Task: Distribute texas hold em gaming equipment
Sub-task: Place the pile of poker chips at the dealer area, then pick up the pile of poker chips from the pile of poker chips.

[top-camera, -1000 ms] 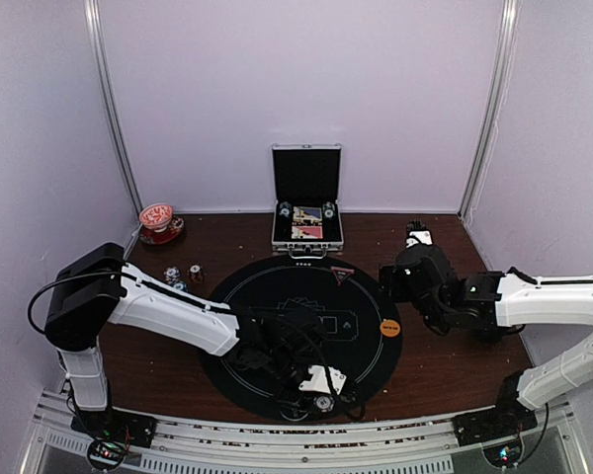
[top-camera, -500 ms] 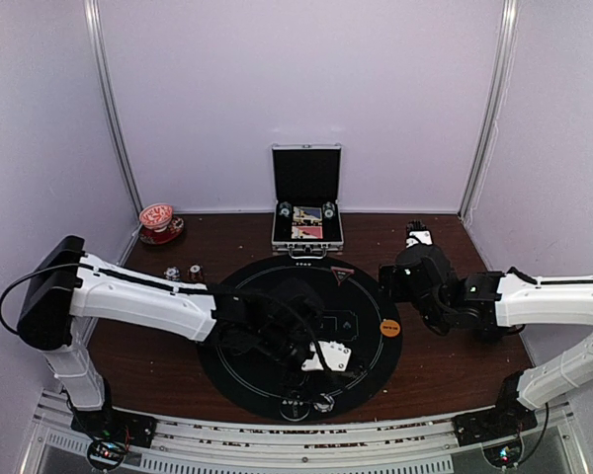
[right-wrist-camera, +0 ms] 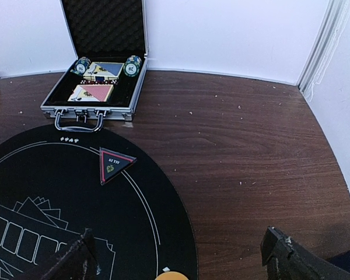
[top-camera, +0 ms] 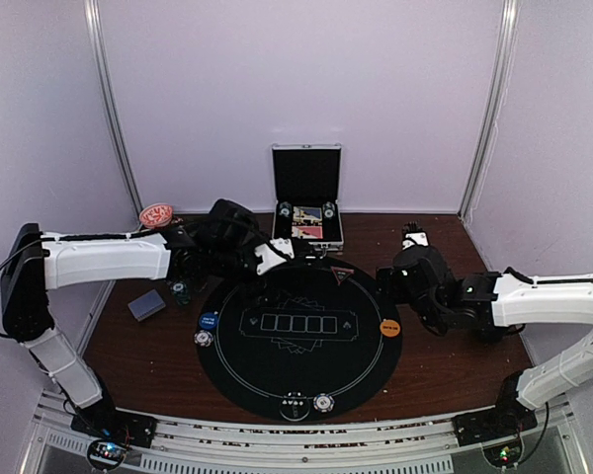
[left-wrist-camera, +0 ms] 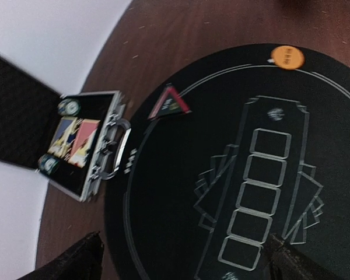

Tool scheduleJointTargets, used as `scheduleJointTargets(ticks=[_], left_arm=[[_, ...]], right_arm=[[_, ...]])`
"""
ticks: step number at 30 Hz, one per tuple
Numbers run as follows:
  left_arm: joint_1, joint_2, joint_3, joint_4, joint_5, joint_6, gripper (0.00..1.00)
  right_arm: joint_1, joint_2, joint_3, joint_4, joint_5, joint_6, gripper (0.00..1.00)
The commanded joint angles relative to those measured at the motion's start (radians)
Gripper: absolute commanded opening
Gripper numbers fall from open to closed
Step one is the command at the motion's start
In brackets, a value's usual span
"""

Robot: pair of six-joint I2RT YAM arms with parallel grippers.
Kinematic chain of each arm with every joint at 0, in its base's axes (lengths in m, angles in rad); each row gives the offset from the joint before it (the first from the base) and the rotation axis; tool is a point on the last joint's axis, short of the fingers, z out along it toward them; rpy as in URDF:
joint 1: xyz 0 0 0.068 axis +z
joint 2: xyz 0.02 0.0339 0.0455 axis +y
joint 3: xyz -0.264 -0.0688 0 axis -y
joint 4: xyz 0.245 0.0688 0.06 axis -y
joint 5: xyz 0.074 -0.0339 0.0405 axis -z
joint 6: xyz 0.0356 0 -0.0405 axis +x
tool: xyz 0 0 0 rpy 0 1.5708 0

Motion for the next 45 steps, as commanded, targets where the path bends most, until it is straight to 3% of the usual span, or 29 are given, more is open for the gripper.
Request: scheduleJointTargets(ticks=[1, 8, 16, 29, 45], left_arm=[[0.147, -0.081, 0.026, 0.026, -0.087, -0.055, 0.98], [0.497, -0.059, 0.068, -0.003, -0.044, -0.167, 0.98], [0.734, 0.04, 0.113, -0.035, -0.018, -0.234, 0.98], [0.876, 0.074, 0.058, -0.061, 0.046, -0.246, 0.98], [0.873, 0.098, -0.018, -0.107, 0.182, -0.121, 0.94]], right_arm=[[-0.001, 0.027, 0.004, 0.008, -0.022, -0.015, 1.0], [0.013, 0.016, 0.007, 0.007, -0.039, -0.022, 1.0], [0.026, 0.007, 0.004, 0.015, -0.052, -0.028, 1.0], [0.051, 0.017, 0.008, 0.019, -0.055, -0.032, 1.0], [0.061, 0.04, 0.018, 0.014, -0.043, -0.037, 1.0]])
